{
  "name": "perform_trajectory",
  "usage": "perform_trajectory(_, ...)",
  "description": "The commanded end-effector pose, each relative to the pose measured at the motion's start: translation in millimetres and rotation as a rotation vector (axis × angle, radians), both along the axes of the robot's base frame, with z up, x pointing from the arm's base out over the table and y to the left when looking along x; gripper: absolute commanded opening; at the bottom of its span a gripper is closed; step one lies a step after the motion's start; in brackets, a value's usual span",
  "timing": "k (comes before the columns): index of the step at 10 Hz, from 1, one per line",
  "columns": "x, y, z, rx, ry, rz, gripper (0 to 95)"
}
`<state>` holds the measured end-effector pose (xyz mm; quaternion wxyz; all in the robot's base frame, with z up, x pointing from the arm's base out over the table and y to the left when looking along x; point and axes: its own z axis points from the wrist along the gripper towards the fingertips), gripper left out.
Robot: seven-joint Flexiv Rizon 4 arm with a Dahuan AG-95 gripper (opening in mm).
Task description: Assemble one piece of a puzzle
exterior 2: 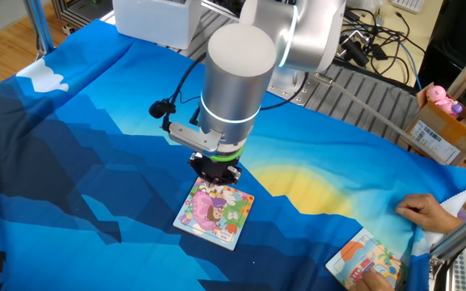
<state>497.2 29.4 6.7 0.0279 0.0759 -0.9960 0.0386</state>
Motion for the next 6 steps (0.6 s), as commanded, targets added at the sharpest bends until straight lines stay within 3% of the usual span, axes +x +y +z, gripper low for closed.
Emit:
perform_trajectory(1, 2.4, 3.7, 1.9, 0.001, 0.009, -0.005, 0.0)
perform_trajectory(3, 1.2, 5.6, -4.7, 0.006, 0.003, -0.012, 0.0)
perform_trajectory(6, 0.2, 11.2, 5.8, 0.003, 0.017, -0.021, 0.0)
